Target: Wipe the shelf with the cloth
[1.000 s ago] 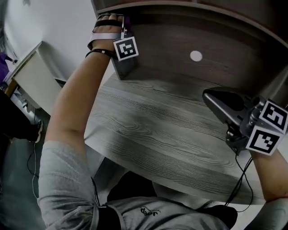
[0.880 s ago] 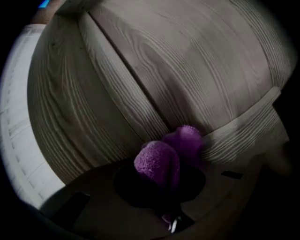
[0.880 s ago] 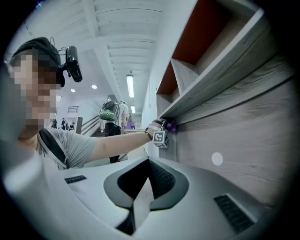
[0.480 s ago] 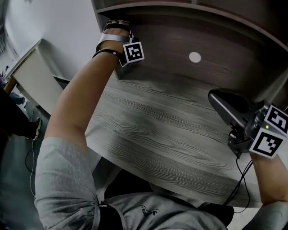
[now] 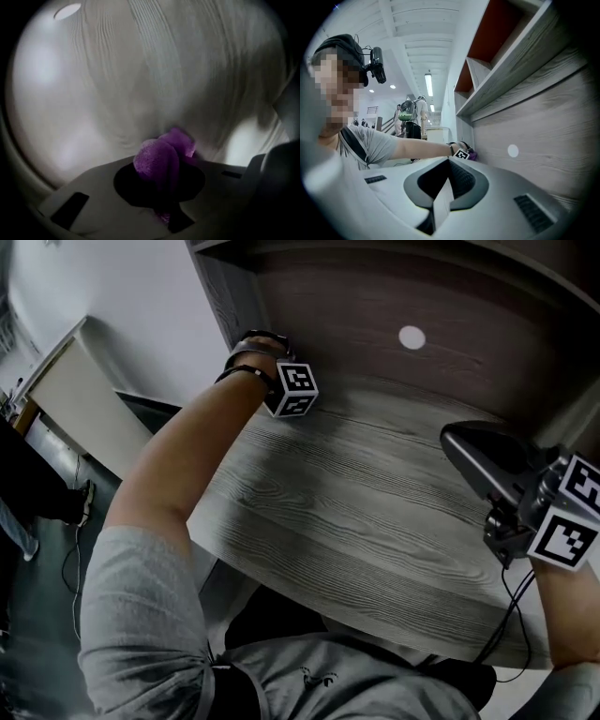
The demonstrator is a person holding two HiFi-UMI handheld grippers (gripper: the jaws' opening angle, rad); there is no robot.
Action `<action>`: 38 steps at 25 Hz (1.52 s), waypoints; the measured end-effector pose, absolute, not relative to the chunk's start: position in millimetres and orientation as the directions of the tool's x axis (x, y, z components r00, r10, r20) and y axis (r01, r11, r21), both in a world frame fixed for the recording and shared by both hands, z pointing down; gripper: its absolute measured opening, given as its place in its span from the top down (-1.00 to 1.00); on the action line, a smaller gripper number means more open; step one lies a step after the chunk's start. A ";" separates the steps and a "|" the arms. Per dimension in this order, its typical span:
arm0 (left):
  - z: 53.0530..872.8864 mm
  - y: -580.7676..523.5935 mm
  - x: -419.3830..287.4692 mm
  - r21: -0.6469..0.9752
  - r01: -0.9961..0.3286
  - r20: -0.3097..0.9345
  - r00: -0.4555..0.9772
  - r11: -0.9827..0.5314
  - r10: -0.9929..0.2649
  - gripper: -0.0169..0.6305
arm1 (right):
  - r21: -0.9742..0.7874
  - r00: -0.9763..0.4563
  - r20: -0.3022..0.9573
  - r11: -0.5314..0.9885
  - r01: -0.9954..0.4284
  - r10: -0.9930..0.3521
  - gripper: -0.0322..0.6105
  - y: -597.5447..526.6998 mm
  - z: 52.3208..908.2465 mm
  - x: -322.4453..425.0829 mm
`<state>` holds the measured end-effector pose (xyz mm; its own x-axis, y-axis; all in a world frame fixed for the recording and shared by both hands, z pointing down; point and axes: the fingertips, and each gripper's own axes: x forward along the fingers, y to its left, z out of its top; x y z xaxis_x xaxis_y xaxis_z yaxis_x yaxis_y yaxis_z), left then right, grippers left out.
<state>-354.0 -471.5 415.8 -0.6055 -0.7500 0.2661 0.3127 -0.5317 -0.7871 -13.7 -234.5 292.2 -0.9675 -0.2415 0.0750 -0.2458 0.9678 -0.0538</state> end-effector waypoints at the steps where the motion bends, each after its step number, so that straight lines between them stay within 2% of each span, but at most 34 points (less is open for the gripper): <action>1: 428.8 -468.4 -355.6 -0.781 0.235 0.352 -0.600 -0.579 -0.718 0.71 | -0.057 -0.967 0.081 0.968 -0.246 -0.242 0.86 -234.5 293.1 -13.9; 4: 443.5 -464.3 -357.9 -0.759 0.096 0.488 -0.570 -0.644 -0.661 0.72 | -0.068 -0.965 0.098 0.966 -0.250 -0.243 0.86 -235.5 295.6 -13.6; 7: 434.6 -465.6 -350.9 -0.777 0.068 0.507 -0.522 -0.626 -0.686 0.72 | -0.077 -0.966 0.089 0.966 -0.248 -0.241 0.86 -235.4 295.9 -13.8; 9: 395.1 -464.6 -341.8 -0.866 0.128 0.377 -0.468 -0.483 -0.799 0.72 | -0.074 -0.970 0.075 0.968 -0.238 -0.233 0.86 -232.5 292.9 -14.9; 11: 326.6 -454.9 -334.9 -0.944 0.212 0.148 -0.416 -0.254 -0.897 0.72 | -0.065 -0.973 0.061 0.972 -0.226 -0.222 0.86 -229.2 287.0 -16.5; 14: 227.6 -429.9 -329.1 -0.968 0.249 -0.115 -0.362 0.023 -0.925 0.72 | -0.063 -0.977 0.032 0.975 -0.211 -0.209 0.86 -228.4 282.7 -16.8; 17: 170.5 -410.5 -325.7 -0.948 0.280 -0.245 -0.338 0.151 -0.909 0.73 | -0.062 -0.978 0.012 0.976 -0.209 -0.209 0.86 -230.1 283.6 -14.5; 22: 159.0 -409.1 -339.1 -0.924 0.367 -0.258 -0.392 0.108 -0.883 0.72 | -0.021 -0.949 -0.019 0.949 -0.314 -0.314 0.86 -257.1 274.3 -8.6; 25: 160.5 -409.3 -347.4 -0.931 0.356 -0.244 -0.427 0.086 -0.871 0.72 | 0.038 -0.877 0.006 0.876 -0.480 -0.480 0.86 -307.2 279.0 -8.7; 29: 154.6 -416.1 -343.4 -0.918 0.373 -0.290 -0.395 0.137 -0.872 0.72 | 0.102 -0.726 0.054 0.727 -0.679 -0.686 0.86 -368.1 291.6 3.6; 34: 158.0 -422.4 -345.1 -0.914 0.383 -0.295 -0.391 0.137 -0.872 0.70 | 0.098 -0.683 0.103 0.691 -0.716 -0.723 0.86 -383.0 306.7 -0.6; 38: 171.5 -421.2 -347.0 -0.938 0.334 -0.235 -0.401 0.097 -0.885 0.70 | 0.126 -0.687 0.115 0.697 -0.706 -0.717 0.86 -376.1 309.1 -1.8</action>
